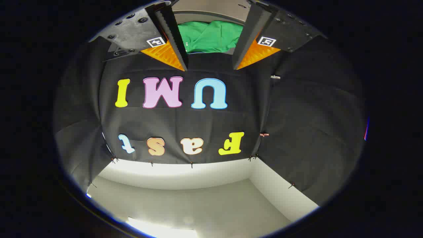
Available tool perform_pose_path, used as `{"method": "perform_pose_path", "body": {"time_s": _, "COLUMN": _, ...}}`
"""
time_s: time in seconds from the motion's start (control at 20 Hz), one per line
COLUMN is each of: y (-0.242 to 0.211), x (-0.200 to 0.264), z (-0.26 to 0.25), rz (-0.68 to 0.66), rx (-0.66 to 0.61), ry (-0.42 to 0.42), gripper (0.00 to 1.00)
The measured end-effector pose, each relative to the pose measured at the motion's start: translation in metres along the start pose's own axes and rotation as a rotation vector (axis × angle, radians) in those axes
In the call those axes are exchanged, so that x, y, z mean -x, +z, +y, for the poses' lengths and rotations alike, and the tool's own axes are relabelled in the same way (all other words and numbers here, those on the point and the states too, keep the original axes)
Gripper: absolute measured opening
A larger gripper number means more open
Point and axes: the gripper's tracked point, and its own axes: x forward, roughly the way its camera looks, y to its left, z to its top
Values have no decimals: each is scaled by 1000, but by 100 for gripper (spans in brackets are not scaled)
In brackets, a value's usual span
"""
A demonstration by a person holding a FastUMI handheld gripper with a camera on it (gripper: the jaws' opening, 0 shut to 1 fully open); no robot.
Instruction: Put the clothes into the washing machine and then close the washing machine lid.
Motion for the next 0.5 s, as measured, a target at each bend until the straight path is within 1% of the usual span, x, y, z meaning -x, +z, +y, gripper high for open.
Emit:
{"method": "perform_pose_path", "body": {"time_s": 0.25, "y": -4, "x": -7, "z": 4, "rz": 11, "rx": 2, "ry": -2, "gripper": 85}}
{"method": "perform_pose_path", "body": {"time_s": 0.35, "y": -4, "x": -7, "z": -2, "rz": 9, "rx": 10, "ry": -21, "gripper": 85}}
{"method": "perform_pose_path", "body": {"time_s": 0.5, "y": -8, "x": -9, "z": 10, "rz": 19, "rx": 7, "ry": 2, "gripper": 85}}
